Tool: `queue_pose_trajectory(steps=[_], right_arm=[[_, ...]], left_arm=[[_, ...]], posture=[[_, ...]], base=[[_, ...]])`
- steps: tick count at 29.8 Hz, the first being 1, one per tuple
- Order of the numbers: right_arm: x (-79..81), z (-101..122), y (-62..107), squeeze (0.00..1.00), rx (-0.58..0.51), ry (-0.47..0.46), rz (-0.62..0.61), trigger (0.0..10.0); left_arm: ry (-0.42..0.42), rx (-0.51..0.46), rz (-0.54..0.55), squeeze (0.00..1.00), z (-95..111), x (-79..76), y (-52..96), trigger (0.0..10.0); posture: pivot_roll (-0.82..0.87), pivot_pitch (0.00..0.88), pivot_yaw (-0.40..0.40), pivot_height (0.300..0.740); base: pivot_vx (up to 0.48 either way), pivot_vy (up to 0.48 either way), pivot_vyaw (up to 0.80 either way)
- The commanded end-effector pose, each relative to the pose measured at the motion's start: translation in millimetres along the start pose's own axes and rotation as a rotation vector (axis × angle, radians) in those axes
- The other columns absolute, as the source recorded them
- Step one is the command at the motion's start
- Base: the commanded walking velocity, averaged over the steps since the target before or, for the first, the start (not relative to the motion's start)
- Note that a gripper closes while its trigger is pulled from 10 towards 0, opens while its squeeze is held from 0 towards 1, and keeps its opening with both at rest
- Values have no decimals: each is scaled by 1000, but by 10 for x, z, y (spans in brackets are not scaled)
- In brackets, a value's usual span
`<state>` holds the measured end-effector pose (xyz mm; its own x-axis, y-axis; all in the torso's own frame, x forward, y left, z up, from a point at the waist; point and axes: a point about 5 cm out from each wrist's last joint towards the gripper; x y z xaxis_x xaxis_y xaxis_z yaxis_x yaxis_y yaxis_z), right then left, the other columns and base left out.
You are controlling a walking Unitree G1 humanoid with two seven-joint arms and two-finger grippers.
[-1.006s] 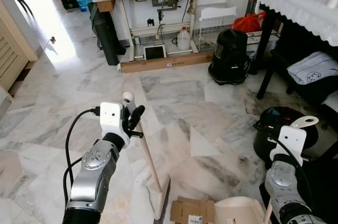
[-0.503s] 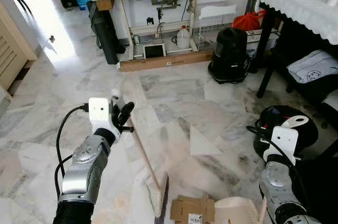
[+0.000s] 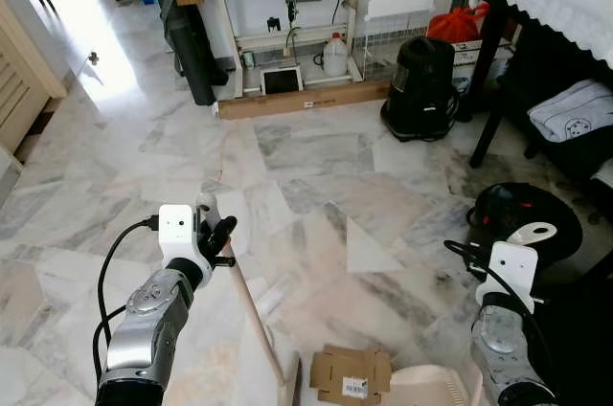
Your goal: Sweep floor
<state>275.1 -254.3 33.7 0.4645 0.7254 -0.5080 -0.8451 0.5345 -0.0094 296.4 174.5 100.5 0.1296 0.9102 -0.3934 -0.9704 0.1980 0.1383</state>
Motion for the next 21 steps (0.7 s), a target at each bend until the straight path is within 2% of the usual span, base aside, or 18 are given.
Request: queue_pose_trajectory(steps=[1,7,12,17,21], right_arm=[[-44,33,-27,0,-28,2,-14,10000],[-116,112,-64,0,-67,-64,-75,10000],[-106,165,-79,0,-87,-66,-88,10000],[-213,354,-245,0,-136,-94,-139,10000],[-247,446,-307,0,-162,-103,-154,10000]], left_arm=[[9,-16,5,0,49,11,-16,10000],[13,-41,8,0,132,5,-7,10000],[6,-30,16,0,113,39,26,10000],[2,-42,18,0,167,53,22,10000],[7,-51,14,0,190,49,2,10000]], posture=[[117,108,101,740],[146,143,121,740],[149,152,129,740],[152,153,132,740],[149,147,131,740]], base=[[0,0,0],[0,0,0],[0,0,0],[0,0,0],[0,0,0]])
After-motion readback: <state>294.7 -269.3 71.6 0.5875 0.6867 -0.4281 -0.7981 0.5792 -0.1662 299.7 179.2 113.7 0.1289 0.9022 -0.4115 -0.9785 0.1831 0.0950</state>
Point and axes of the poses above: a point about 5 cm out from each wrist's last joint towards the gripper, its own y axis pointing back from the gripper into the wrist, its own z axis along the axis of the wrist's last joint, x = y × z, and after that the axes turned 14 degrees about y, right-handed
